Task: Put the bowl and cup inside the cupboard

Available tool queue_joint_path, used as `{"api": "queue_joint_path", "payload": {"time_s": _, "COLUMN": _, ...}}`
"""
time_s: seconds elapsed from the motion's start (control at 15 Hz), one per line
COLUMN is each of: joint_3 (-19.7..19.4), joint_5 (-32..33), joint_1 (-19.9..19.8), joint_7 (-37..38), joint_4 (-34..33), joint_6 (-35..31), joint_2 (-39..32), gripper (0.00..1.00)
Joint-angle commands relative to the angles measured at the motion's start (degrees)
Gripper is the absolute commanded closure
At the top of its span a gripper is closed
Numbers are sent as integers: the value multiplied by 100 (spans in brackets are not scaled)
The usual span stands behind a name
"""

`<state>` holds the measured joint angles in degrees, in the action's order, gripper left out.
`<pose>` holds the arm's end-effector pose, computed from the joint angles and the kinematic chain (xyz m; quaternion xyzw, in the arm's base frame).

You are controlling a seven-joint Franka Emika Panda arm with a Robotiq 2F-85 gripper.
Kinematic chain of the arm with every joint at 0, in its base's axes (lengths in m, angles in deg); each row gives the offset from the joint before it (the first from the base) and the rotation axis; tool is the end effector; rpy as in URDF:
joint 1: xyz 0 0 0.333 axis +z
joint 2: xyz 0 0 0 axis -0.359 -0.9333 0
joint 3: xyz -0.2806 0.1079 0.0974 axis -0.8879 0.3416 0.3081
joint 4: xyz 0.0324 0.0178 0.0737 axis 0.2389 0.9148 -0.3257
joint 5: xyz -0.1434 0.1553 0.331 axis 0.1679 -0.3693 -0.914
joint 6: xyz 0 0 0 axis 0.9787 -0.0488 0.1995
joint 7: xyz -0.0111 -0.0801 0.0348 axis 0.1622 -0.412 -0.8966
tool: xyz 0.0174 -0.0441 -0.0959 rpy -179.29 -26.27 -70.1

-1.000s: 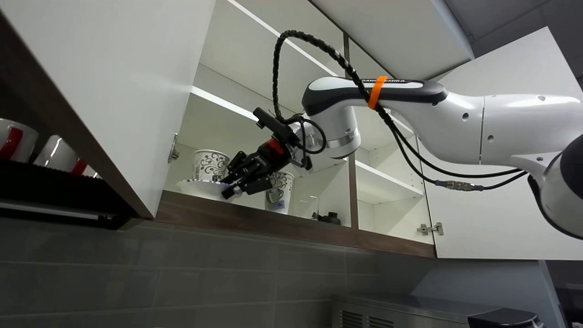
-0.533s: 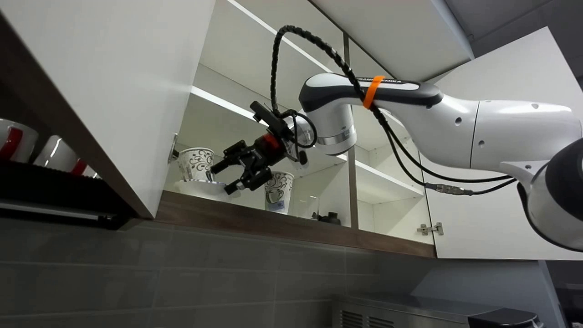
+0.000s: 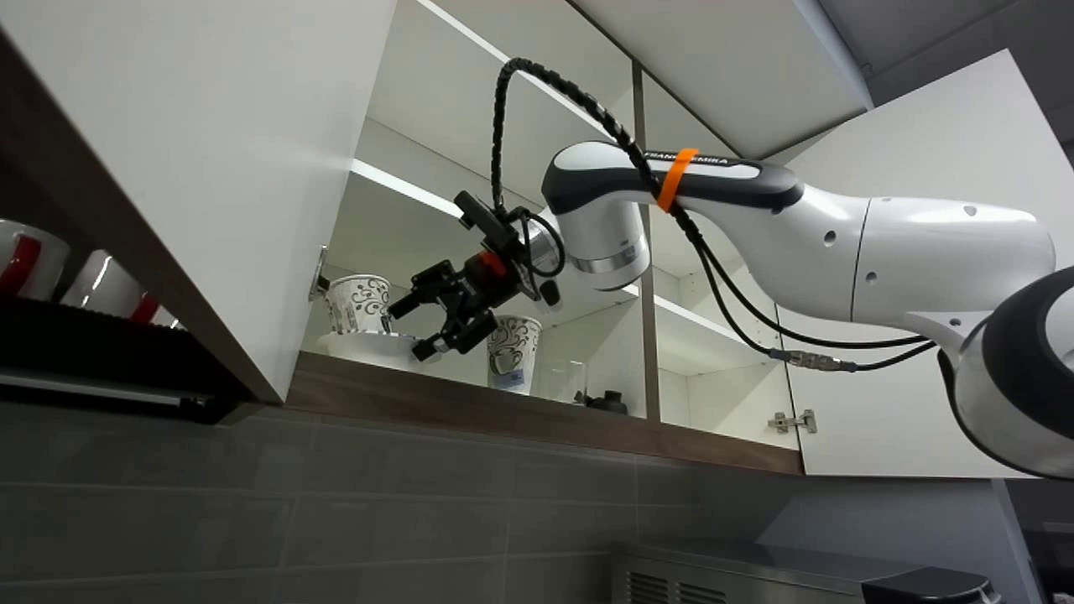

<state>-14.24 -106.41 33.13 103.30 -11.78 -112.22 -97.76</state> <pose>0.6476 0.2062 0.7831 -0.7684 0.4689 -0.0867 0.4267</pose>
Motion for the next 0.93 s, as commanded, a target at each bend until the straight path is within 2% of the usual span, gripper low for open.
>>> {"api": "queue_joint_path", "payload": {"time_s": 0.0, "joint_3": -44, "joint_5": 104, "joint_1": 85, "joint_7": 133, "joint_4": -307, "joint_6": -206, "joint_2": -164, "gripper": 0}}
{"api": "queue_joint_path", "payload": {"time_s": 0.53, "joint_3": -208, "joint_5": 241, "joint_1": 96, "joint_7": 163, "joint_4": -369, "joint_6": -237, "joint_2": -246, "gripper": 0}}
{"api": "queue_joint_path", "payload": {"time_s": 0.73, "joint_3": -154, "joint_5": 49, "joint_1": 59, "joint_7": 151, "joint_4": -381, "joint_6": -455, "joint_2": -325, "gripper": 0}}
{"api": "queue_joint_path", "payload": {"time_s": 0.8, "joint_3": -150, "joint_5": -258, "joint_1": -335, "joint_7": -106, "joint_4": 470, "joint_6": -409, "joint_2": 545, "gripper": 0}}
{"api": "queue_joint_path", "payload": {"time_s": 0.87, "joint_3": -145, "joint_5": -332, "joint_1": -378, "joint_7": -173, "joint_4": 491, "joint_6": -565, "joint_2": 562, "gripper": 0}}
